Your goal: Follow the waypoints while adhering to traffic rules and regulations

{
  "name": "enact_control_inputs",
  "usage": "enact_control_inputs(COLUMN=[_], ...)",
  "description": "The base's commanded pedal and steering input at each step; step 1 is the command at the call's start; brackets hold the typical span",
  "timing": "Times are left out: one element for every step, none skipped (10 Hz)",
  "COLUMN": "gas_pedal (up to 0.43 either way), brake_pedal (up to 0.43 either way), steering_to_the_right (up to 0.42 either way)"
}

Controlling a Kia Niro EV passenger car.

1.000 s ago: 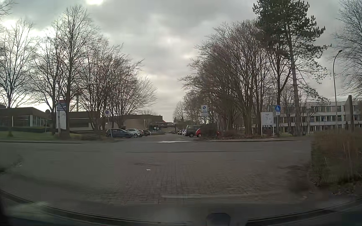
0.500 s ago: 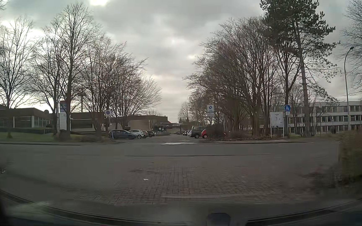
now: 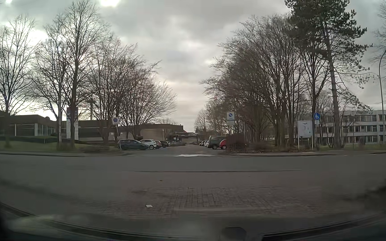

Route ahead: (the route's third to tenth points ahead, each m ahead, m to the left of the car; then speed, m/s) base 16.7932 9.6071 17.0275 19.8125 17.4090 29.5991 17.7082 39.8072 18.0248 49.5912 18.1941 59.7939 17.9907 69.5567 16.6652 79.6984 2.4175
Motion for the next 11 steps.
enact_control_inputs(gas_pedal=[0.028, 0.028, 0.020, 0.020, 0.000, 0.000, 0.000, 0.000, 0.000, 0.000, 0.000], brake_pedal=[0.000, 0.000, 0.000, 0.000, 0.000, 0.000, 0.000, 0.000, 0.000, 0.000, 0.000], steering_to_the_right=[-0.059, -0.059, -0.059, -0.058, -0.058, -0.058, -0.056, -0.053, -0.049, -0.044, -0.041])
